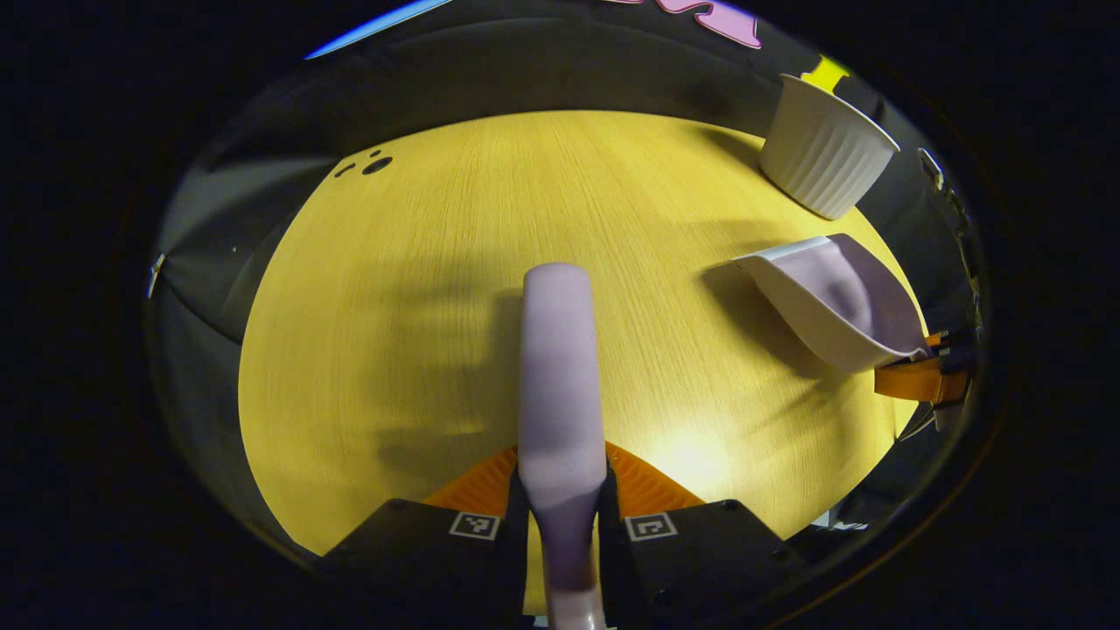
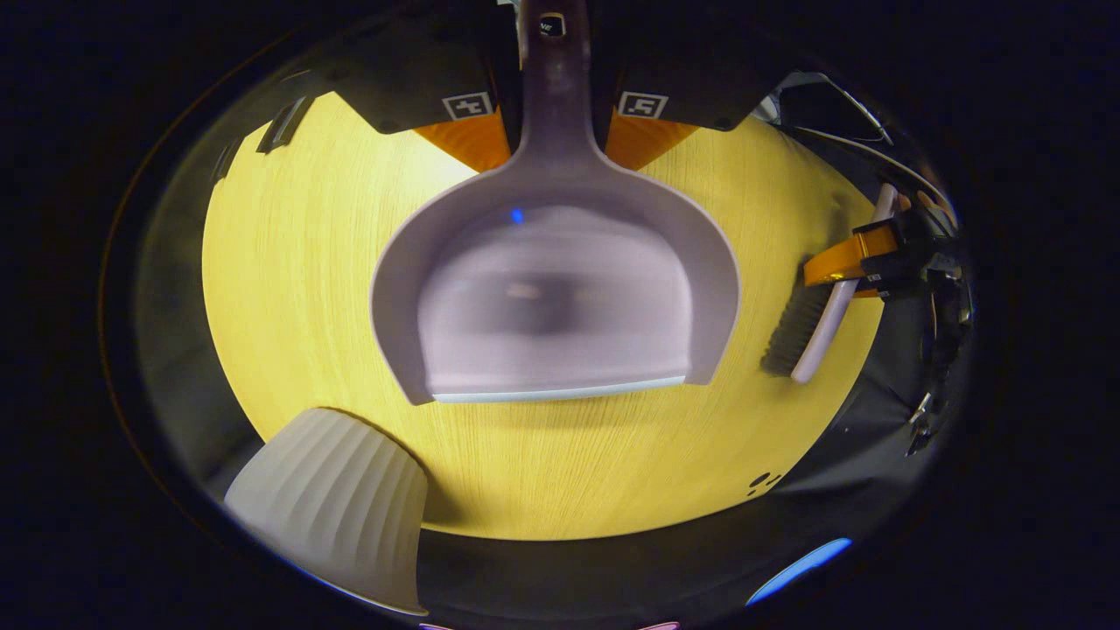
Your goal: Pick up the small broom and dustpan from the desktop, sweep the trash into the dustpan with the broom, and then empty the trash into the garbage bin.
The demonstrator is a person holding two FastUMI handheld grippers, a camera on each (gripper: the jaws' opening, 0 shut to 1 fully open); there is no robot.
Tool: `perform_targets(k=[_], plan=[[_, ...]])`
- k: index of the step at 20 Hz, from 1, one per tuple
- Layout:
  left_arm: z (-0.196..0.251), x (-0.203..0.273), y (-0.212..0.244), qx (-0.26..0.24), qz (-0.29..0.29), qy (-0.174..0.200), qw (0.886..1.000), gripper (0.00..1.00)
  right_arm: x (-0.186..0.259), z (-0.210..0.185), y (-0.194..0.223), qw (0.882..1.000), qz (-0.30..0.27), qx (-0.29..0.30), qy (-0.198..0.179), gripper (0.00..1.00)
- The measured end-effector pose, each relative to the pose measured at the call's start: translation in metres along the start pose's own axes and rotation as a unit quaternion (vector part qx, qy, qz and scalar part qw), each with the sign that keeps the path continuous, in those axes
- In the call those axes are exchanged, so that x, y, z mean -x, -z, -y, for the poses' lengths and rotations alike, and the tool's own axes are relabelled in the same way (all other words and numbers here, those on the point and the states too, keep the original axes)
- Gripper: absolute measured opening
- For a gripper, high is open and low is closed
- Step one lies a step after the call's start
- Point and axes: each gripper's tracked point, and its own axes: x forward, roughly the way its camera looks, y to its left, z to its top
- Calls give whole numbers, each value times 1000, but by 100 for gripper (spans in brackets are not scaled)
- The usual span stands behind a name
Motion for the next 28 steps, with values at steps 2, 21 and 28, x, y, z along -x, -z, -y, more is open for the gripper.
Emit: perform_targets(k=[2, 21, 28], plan=[[-2, -6, 3, 3, -7, -1, 1000, 38, -4, 0, 6, 1000, -5, 5, 2, 37], [15, 80, -54, -37, 133, 0, 990, 98, 67, 3, -49, 992, 126, -12, 11, 100], [47, 223, -123, -53, 378, 5, 924, 98, 181, -2, -115, 956, 294, 0, 14, 100]])
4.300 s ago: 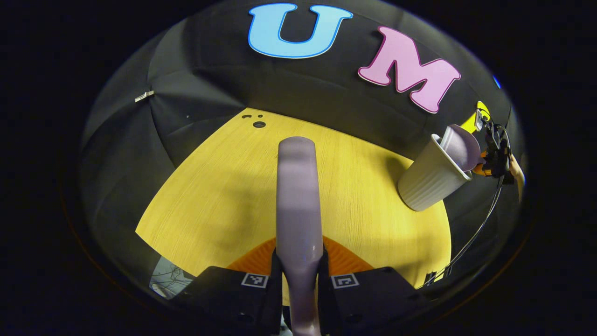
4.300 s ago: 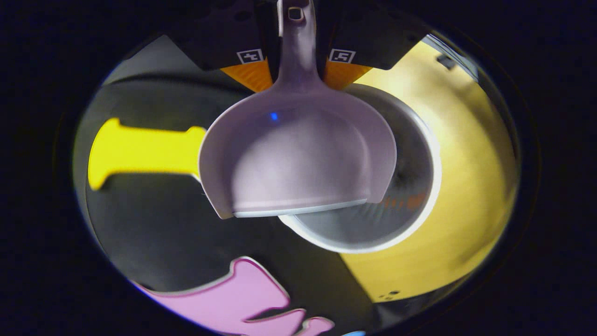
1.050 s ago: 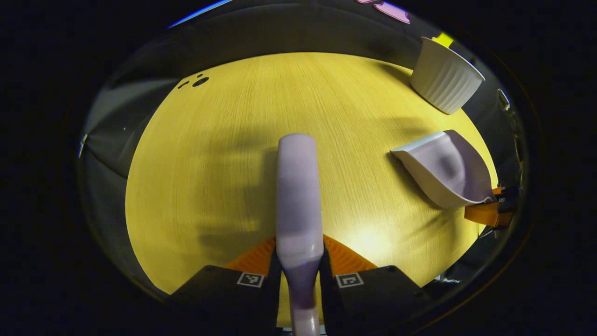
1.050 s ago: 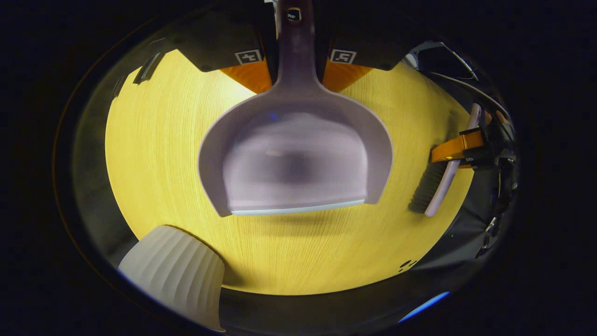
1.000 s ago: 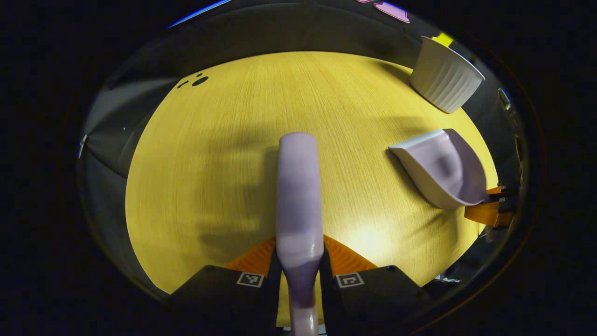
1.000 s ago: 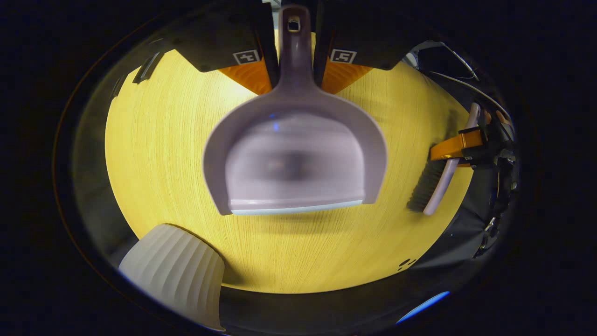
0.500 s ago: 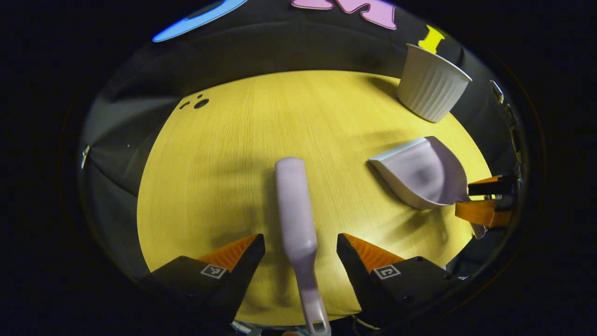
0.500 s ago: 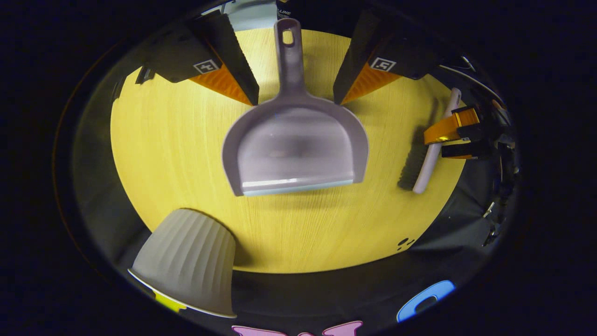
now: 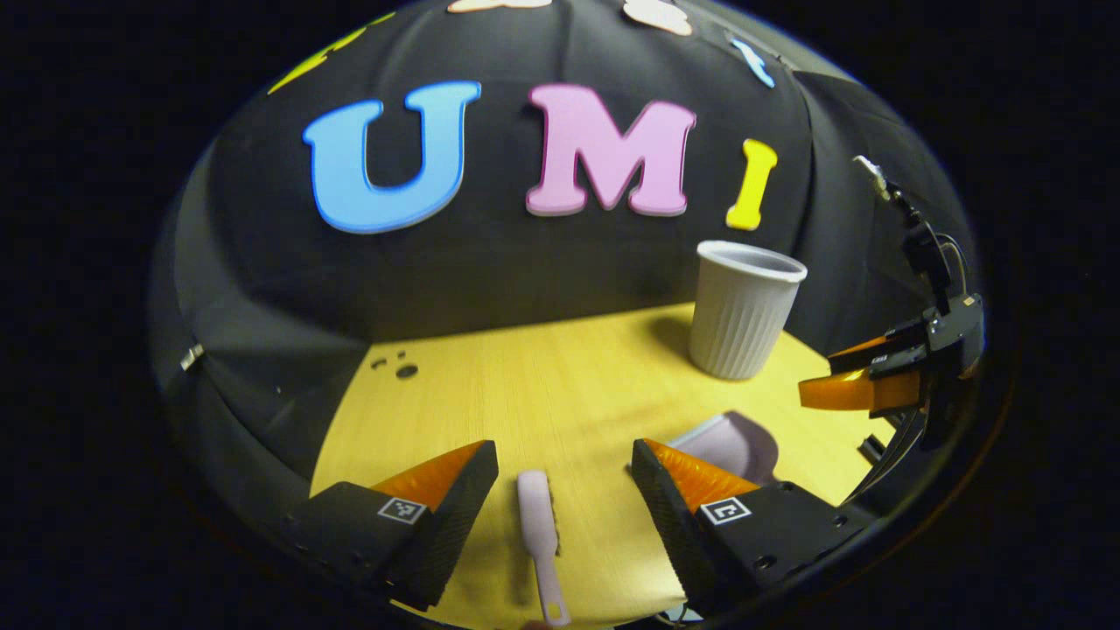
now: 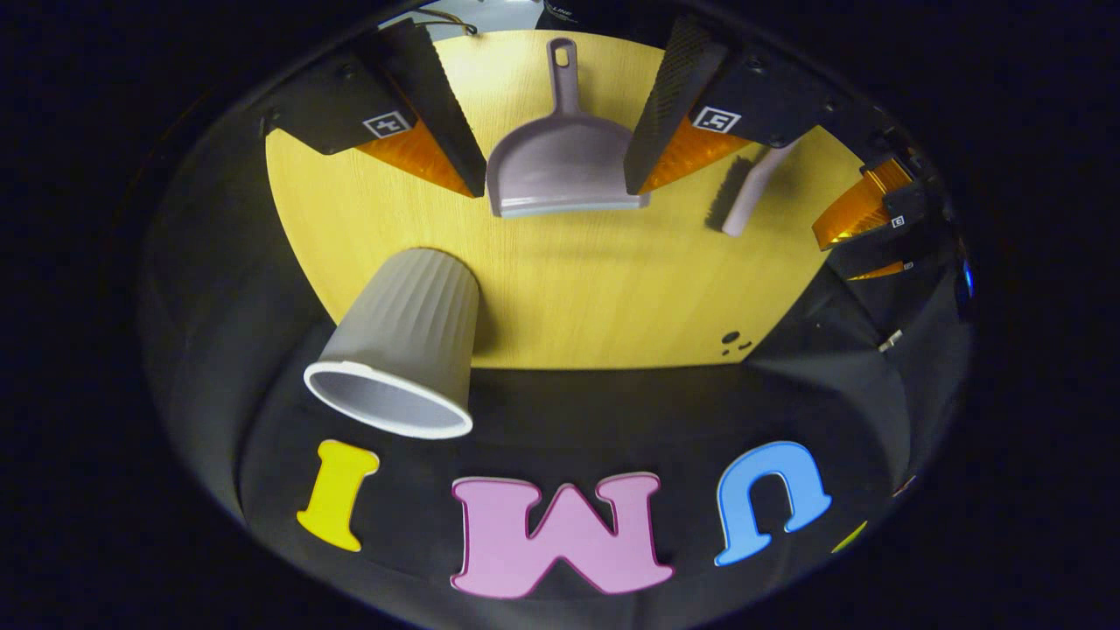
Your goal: Pick up the small broom and dustpan from the desktop, sweep the trash into the dustpan with the broom, and then empty the trash into the garbage bin.
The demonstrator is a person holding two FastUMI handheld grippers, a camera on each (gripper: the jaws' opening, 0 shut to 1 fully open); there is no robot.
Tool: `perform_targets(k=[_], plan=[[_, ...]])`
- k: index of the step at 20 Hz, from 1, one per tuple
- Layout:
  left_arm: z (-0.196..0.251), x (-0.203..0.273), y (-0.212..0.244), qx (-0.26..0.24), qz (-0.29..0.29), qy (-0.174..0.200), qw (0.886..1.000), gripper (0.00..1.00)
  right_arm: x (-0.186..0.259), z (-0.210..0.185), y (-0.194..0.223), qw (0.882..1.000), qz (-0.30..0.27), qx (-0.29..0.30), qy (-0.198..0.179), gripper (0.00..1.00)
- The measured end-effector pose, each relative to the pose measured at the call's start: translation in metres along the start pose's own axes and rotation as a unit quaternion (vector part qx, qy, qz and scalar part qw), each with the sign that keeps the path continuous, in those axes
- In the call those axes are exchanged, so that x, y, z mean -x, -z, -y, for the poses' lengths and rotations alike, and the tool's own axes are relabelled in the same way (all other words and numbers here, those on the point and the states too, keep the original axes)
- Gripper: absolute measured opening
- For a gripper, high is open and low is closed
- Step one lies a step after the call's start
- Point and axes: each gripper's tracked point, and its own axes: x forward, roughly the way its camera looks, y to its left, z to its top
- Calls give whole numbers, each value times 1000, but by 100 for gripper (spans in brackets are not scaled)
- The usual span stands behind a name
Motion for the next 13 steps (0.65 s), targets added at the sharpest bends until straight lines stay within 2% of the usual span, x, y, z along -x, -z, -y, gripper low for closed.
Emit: perform_targets(k=[4, 8, 10, 13], plan=[[13, 51, -65, -16, 112, 3, 994, 97, 43, -11, -47, 994, 111, 25, 4, 99], [39, 69, -82, -3, 141, 19, 990, 97, 60, -22, -59, 984, 179, 25, -8, 100], [43, 72, -88, 9, 149, 22, 989, 97, 68, -23, -57, 982, 190, 20, -11, 100], [42, 71, -73, 29, 136, 5, 990, 96, 66, -29, -12, 988, 151, 8, -18, 100]])
